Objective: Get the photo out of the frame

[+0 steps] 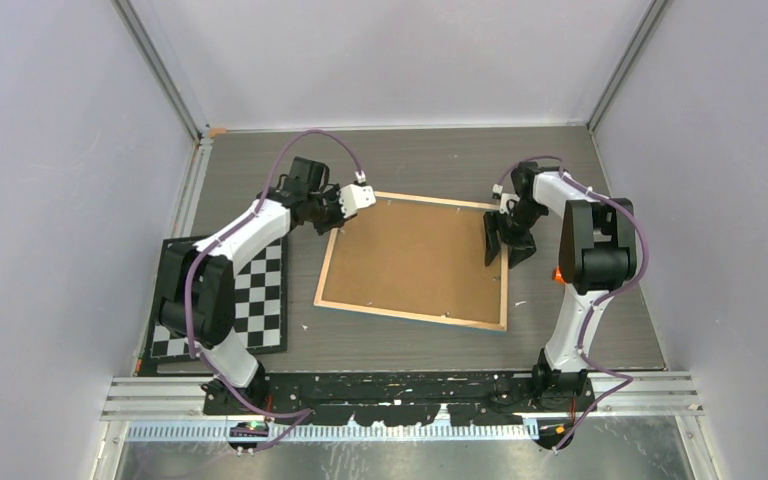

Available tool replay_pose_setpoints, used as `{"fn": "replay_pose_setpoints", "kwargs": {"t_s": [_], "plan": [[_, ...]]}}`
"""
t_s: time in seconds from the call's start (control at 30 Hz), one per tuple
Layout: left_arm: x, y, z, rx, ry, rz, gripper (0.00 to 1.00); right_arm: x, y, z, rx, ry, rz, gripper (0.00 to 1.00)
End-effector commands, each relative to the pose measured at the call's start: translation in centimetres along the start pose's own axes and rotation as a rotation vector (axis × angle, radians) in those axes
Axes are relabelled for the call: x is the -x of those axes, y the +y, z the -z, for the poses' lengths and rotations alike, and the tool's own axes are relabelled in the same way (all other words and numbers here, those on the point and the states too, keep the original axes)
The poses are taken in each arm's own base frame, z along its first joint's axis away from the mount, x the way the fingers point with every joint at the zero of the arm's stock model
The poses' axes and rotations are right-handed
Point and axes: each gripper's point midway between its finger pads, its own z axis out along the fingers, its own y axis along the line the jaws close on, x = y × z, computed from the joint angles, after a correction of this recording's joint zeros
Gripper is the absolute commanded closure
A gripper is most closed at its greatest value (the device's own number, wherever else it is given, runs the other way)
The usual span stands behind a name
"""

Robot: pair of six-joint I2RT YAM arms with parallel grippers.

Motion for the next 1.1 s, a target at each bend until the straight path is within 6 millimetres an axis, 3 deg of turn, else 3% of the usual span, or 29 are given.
{"fn": "replay_pose_setpoints", "kwargs": {"t_s": [0.0,0.33,0.6,0.7,0.8,0.97,1.07], "plan": [[0.8,1.4,-0.5,0.081,-0.075,-0.046,1.0,1.0,-0.4,-1.1,-0.03,-0.011,0.054,0.35],[2.0,2.3,1.5,0.166,-0.124,0.095,1.0,-0.1,-0.1,-1.3,-0.035,0.014,0.105,0.44],[2.6,4.4,4.4,0.265,-0.168,0.406,1.0,-3.8,3.5,-1.0,0.046,0.078,0.185,0.43],[4.4,3.8,6.2,0.194,-0.228,0.547,1.0,-3.3,4.5,1.5,0.068,0.031,0.209,0.4],[7.5,2.3,8.3,0.081,-0.324,0.718,1.0,-1.3,6.6,5.7,0.129,-0.133,0.28,0.34],[11.6,-0.2,11.2,-0.089,-0.448,0.947,1.0,2.0,14.0,14.6,0.309,-0.511,0.473,0.2],[13.6,-1.0,12.7,-0.172,-0.516,1.041,1.0,2.3,19.1,17.6,0.368,-0.662,0.638,0.18]]}}
